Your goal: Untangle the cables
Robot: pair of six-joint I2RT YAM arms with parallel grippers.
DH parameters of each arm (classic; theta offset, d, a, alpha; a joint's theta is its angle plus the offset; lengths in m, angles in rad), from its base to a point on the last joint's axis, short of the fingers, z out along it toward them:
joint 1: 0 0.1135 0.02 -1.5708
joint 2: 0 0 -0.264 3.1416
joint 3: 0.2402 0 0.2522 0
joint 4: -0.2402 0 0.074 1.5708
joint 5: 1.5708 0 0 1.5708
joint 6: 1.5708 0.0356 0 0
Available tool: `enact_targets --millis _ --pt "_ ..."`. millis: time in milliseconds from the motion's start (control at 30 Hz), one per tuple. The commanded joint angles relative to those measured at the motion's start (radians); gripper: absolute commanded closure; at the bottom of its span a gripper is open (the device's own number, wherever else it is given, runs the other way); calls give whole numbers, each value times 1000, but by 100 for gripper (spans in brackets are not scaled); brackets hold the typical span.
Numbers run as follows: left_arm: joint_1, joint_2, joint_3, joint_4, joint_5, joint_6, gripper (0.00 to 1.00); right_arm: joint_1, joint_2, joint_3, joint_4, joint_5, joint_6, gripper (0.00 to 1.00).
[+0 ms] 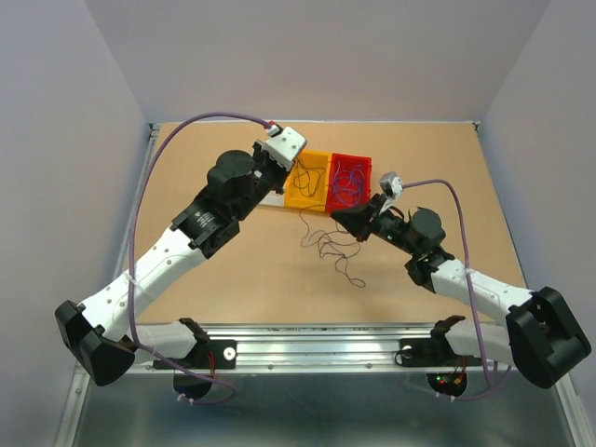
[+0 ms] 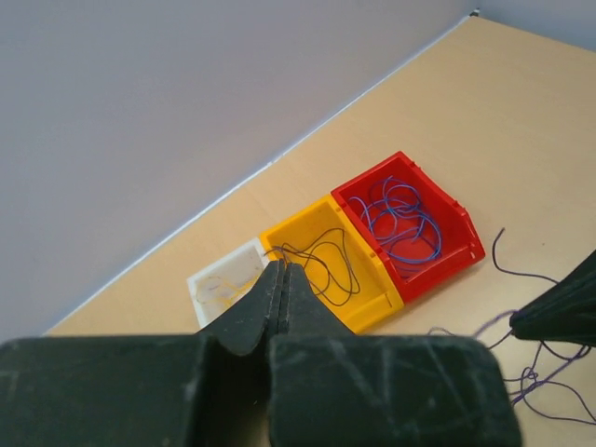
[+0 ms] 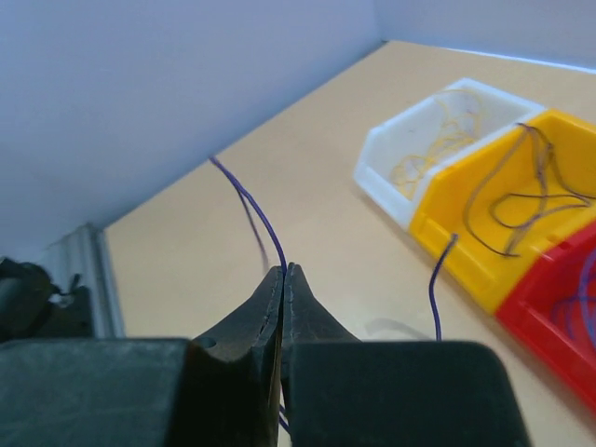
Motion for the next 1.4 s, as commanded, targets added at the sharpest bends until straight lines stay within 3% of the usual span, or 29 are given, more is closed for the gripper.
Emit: enact_targets --millis 0,67,133,200,300,567,767,1067,1367 --pt "104 -22 -33 73 297 -96 100 34 4 80 202 -147 161 99" --pt "158 -17 -50 76 381 -120 100 44 -3 73 198 -101 152 99" --pt "177 -11 -62 76 482 -111 70 44 4 76 174 -73 137 100" --pt "195 -1 -85 78 586 -81 47 44 26 92 153 -68 118 99" --pt "203 16 -107 47 726 -15 35 44 50 108 151 -85 114 99" --pt "206 -49 -148 -25 808 42 28 44 64 102 137 -21 89 99" --pt "206 -71 -148 -59 794 -8 27 44 72 105 123 -1 72 99" --pt "197 5 -110 -126 958 -53 23 47 89 118 110 69 65 99" --pt "112 55 -105 -163 960 -39 23 50 127 140 99 155 52 100"
